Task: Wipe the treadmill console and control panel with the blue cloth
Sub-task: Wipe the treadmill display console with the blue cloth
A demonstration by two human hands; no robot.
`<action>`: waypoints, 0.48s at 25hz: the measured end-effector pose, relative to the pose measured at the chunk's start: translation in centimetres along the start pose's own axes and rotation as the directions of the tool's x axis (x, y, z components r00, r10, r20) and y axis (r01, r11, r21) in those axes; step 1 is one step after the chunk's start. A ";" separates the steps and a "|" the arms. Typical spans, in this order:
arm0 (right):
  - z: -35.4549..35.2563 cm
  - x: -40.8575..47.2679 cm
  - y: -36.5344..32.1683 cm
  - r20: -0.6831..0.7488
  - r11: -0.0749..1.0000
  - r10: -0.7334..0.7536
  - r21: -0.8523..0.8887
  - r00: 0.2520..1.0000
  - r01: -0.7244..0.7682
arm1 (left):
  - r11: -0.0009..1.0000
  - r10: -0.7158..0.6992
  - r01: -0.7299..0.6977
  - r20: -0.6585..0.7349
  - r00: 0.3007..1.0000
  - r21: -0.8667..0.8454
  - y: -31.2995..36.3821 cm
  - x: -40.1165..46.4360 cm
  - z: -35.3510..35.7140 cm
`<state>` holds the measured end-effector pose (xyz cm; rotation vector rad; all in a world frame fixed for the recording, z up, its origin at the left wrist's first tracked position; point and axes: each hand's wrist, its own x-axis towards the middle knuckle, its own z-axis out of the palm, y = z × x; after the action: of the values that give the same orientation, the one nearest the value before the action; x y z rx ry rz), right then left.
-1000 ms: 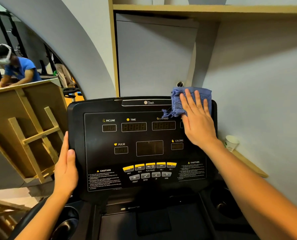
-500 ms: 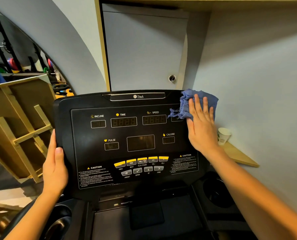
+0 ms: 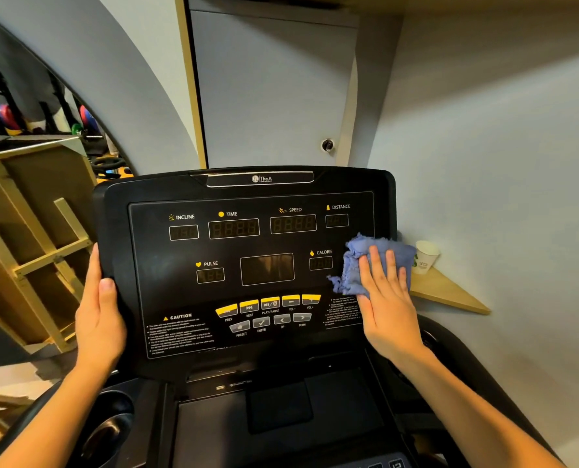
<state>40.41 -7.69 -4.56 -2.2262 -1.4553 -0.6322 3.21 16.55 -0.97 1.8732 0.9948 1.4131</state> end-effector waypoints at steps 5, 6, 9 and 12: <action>1.8 -4.5 0.0 0.050 0.996 -0.047 -0.077 0.998 0.050 | 1.000 -0.004 0.004 0.004 1.000 -0.012 -0.1 0.0 -0.1; 2.0 -5.2 -0.1 0.069 0.996 -0.056 -0.071 0.996 0.061 | 1.000 -0.003 0.003 0.005 1.000 -0.016 0.0 0.0 -0.1; 2.5 -7.0 -0.4 0.129 0.994 -0.068 -0.077 0.989 0.079 | 1.000 0.007 -0.007 0.008 1.000 -0.027 0.2 0.0 -0.1; 2.3 -7.8 -1.3 0.158 0.996 -0.045 -0.067 0.986 0.056 | 1.000 0.002 -0.002 0.003 1.000 -0.027 -0.1 0.1 -0.2</action>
<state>36.79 -11.69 -10.80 -2.3462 -1.5923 -0.5436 3.07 16.65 -0.95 1.8567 0.9676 1.4178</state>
